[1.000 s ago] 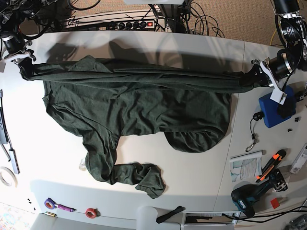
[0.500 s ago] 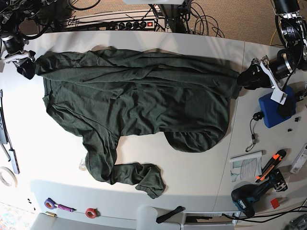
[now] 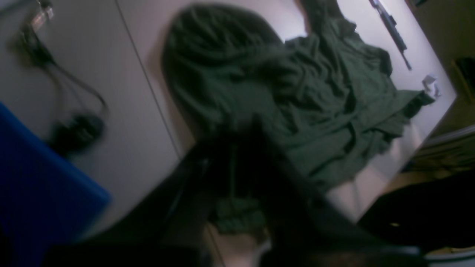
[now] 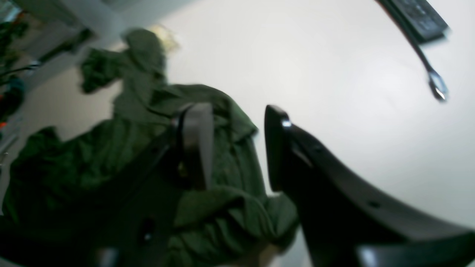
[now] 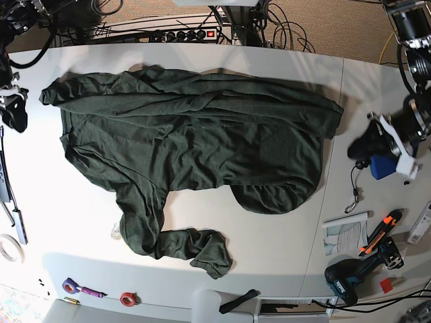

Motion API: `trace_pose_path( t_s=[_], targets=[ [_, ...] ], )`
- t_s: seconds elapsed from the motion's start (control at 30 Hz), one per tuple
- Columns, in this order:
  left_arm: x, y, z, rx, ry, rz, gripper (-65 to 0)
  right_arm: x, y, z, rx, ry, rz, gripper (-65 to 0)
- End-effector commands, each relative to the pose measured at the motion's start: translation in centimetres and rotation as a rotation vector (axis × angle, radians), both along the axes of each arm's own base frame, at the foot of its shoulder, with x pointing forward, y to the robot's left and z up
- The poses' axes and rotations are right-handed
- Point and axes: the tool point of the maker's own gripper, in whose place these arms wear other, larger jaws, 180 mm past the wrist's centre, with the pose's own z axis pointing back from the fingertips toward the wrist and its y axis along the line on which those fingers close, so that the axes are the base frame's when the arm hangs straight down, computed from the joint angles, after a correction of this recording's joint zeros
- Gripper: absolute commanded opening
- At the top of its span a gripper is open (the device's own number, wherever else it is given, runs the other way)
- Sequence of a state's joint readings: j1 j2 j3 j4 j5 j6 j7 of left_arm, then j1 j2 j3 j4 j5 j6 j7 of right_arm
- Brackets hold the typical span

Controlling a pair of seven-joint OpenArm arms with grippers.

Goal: Layout the t-shirt on the table in an organized manner, then fold the t-shirt properly

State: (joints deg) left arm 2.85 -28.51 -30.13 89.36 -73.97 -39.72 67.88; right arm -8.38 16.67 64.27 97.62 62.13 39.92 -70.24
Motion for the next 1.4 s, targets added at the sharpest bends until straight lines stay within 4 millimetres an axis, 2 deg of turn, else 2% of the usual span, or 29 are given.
trace_pose_path(
  t_s=[0.0, 0.07, 0.13, 0.23, 0.33, 0.43, 0.5, 0.57, 0.7, 0.77, 0.9, 1.0, 1.17, 1.37],
  targets=[
    [1.1, 0.8, 2.0, 0.025, -0.064, 0.002, -65.0, 0.8, 0.0, 1.8, -0.029, -0.051, 0.02, -49.8],
    [1.5, 1.8, 2.0, 0.09, -0.062, 0.009, -65.0, 1.3, 0.9, 1.2, -0.022, -0.024, 0.054, -65.0],
    [1.7, 3.0, 2.0, 0.156, -0.059, 0.018, -65.0, 1.9, 1.9, 0.3, -0.026, 0.015, 0.092, -65.0],
    [1.6, 4.0, 1.8, 0.231, -0.038, 0.001, -65.0, 2.7, 3.3, -2.3, -0.072, 0.139, 0.144, -65.0],
    [1.3, 4.0, 0.9, 0.294, -0.001, -0.044, -65.0, 3.1, 4.4, -5.2, -0.149, 0.278, 0.189, -65.0],
    [0.6, 3.5, 0.1, 0.313, 0.043, -0.091, -65.0, 3.3, 5.4, -6.4, -0.188, 0.337, 0.23, -65.0],
    [-0.4, 2.7, -0.1, 0.277, 0.08, -0.134, -65.0, 3.1, 5.4, -6.3, -0.232, 0.363, 0.231, -65.0],
    [-1.5, 1.7, 0.0, 0.224, 0.111, -0.189, -65.0, 2.7, 5.1, -5.4, -0.306, 0.371, 0.22, -65.0],
    [-2.6, 0.5, 0.5, 0.135, 0.119, -0.229, -65.0, 1.9, 6.3, -2.5, -0.438, 0.334, 0.247, -65.0],
    [-3.1, 0.6, -0.3, 0.149, 0.144, -0.228, -65.0, 1.1, 6.8, -2.2, -0.477, 0.357, 0.26, -65.0],
    [-3.8, 0.8, -2.1, 0.194, 0.189, -0.217, -65.0, -1.1, 5.2, -4.1, -0.531, 0.48, 0.224, -65.0],
    [-3.2, 0.4, -3.1, 0.208, 0.179, -0.179, -65.0, -1.8, 4.3, -5.2, -0.535, 0.495, 0.207, -65.0],
    [-2.9, -0.7, -5.0, 0.251, 0.183, -0.166, -65.0, -1.5, 3.6, -6.4, -0.494, 0.476, 0.191, -65.0],
    [-3.2, -4.0, -7.9, 0.349, 0.168, -0.265, -65.0, -1.3, 3.1, -7.6, -0.444, 0.488, 0.176, -65.0]
  ],
)
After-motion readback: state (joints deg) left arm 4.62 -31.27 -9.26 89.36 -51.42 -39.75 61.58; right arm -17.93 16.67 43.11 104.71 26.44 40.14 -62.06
